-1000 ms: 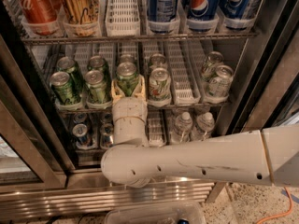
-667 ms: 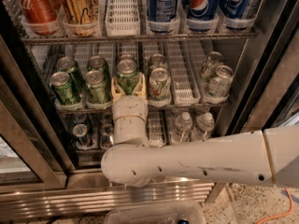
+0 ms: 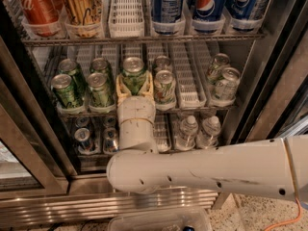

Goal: Pick green can from middle shelf of fridge

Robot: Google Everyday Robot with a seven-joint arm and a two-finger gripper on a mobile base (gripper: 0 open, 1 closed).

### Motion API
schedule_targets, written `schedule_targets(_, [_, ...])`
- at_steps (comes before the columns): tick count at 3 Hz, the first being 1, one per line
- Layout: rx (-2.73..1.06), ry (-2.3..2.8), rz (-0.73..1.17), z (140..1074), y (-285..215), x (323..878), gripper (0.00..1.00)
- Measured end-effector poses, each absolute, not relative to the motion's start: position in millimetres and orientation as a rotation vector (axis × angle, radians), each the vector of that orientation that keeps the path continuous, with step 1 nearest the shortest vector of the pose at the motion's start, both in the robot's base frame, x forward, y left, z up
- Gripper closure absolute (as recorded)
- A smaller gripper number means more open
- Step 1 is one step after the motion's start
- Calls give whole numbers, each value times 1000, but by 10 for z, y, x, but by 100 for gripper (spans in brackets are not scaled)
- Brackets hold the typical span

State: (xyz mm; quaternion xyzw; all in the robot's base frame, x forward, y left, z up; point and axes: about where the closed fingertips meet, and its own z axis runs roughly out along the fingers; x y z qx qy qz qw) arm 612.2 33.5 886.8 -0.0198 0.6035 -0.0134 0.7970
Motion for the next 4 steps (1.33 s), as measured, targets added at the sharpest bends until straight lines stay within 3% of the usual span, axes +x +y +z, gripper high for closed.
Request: schedule_targets(4, [-129,1354,231,9099,250,5624,100])
